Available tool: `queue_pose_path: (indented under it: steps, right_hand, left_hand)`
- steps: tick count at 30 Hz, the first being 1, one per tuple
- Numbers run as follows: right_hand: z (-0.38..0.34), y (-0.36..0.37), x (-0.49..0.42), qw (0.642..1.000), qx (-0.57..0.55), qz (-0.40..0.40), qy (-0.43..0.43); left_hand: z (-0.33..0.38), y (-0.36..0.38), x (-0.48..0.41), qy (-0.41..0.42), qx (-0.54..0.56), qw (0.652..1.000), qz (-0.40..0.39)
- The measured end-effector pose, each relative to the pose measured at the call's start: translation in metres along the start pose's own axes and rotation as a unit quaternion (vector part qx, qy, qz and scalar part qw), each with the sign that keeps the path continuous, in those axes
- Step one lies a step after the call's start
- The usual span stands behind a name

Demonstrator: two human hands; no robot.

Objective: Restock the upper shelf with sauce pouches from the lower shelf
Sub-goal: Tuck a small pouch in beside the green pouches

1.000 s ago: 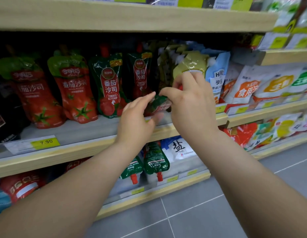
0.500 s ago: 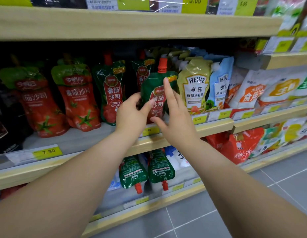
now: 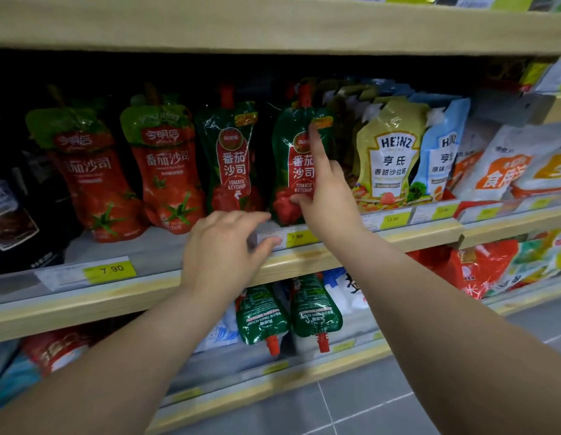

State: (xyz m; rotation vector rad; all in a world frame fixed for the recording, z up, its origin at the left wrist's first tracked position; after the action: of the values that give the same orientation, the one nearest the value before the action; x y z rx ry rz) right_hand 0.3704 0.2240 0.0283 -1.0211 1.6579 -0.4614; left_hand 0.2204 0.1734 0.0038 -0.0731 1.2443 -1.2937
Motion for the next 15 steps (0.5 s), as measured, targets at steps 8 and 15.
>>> queue_pose_path:
  steps: [8, 15]
  right_hand:
    - [0.003, 0.011, -0.017, 0.999, 0.028, -0.021, 0.030]
    - [0.012, 0.015, -0.018, 0.999, 0.005, -0.025, 0.044]
  left_hand:
    - [0.002, 0.009, 0.010, 0.061, -0.075, 0.995, -0.010]
    - [-0.019, -0.015, -0.016, -0.096, 0.120, 0.985, 0.073]
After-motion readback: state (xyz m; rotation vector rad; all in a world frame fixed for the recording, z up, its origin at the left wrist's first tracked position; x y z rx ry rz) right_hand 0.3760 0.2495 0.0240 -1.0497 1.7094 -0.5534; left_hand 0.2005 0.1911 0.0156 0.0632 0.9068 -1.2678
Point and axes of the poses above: each hand's wrist, its own x-axis away from the middle knuckle, its own y-axis out of the palm, z = x × y, the point moved 10 cm from there along -x, towards the middle knuckle, and after that the axes turned 15 degrees about x, right-handed, at the moved point
